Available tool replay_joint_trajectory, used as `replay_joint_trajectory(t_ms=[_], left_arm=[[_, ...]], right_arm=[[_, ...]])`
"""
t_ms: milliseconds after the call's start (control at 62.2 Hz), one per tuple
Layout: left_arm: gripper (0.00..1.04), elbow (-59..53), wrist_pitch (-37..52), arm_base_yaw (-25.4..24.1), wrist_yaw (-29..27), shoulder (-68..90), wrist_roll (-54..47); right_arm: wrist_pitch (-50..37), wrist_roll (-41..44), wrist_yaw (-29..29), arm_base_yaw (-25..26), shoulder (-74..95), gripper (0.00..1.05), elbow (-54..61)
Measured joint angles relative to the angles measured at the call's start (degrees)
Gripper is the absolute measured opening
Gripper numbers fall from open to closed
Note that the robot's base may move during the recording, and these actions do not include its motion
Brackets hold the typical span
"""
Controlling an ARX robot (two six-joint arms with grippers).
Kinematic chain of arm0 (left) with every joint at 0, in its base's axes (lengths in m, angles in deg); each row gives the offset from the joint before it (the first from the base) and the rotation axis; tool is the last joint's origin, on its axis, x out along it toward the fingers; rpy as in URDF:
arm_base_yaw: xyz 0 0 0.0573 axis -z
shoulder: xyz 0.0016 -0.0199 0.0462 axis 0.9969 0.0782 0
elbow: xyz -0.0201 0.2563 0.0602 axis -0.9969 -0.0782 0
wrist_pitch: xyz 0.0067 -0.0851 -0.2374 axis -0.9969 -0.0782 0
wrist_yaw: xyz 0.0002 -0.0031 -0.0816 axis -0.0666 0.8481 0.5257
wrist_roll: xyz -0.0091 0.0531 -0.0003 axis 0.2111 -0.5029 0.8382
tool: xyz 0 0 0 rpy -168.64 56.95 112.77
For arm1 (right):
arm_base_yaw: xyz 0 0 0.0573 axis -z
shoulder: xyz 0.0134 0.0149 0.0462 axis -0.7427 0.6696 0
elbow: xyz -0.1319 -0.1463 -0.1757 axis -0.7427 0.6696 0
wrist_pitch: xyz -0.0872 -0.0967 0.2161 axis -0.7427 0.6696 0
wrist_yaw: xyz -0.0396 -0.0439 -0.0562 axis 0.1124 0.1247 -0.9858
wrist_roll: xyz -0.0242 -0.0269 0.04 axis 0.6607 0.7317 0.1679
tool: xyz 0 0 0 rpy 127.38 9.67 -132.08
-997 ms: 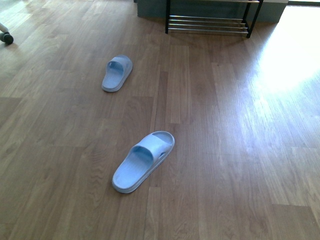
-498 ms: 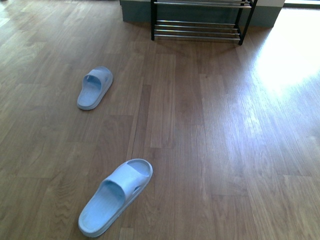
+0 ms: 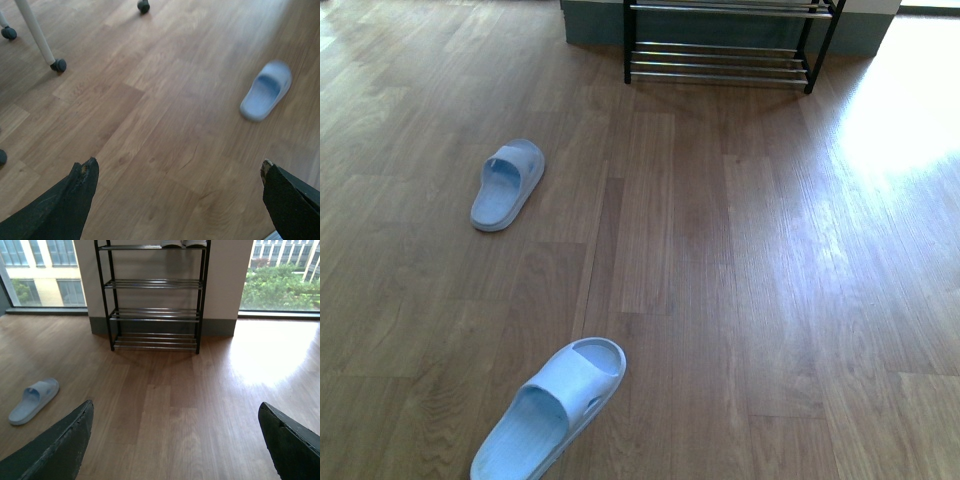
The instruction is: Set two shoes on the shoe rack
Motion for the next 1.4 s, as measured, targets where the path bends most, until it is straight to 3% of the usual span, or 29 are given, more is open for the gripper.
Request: replay_joint_trajectory(t_ms=[225, 498, 579, 740, 868, 1158, 1399], left_arm=[[0.95, 13.49, -0.92, 1.05, 9.92, 33.86, -11.28], [0.95, 18.16, -8.48, 1.33, 21.86, 39.58, -24.52], [0.95, 25.77, -2.54, 3.21, 22.14, 48.65, -26.80], [0.95, 33.18, -3.91, 4.22, 23.76, 63.21, -27.52], [0.95, 35.80, -5.33, 2.93, 24.04, 64.54, -28.57], [0.95, 39.80, -3.93, 8.00, 24.94, 69.81, -36.89], [0.95, 43.58, -3.34, 8.85, 23.69, 73.26, -41.53]], right_arm=[[0.00, 0.00, -0.02, 0.00, 0.00, 0.95, 0.00], [0.00, -0.02, -0.02, 0.00, 0.00, 0.95, 0.00], [0.00, 0.00, 0.04, 0.00, -0.02, 0.95, 0.00], [0.00, -0.02, -0.07, -0.02, 0.00, 0.95, 0.00], [0.00, 0.00, -0.04, -0.02, 0.00, 0.95, 0.00], [0.00, -0.02, -0.04, -0.02, 0.00, 0.95, 0.00], [0.00, 0.00, -0.02, -0.02, 0.00, 0.95, 0.00]])
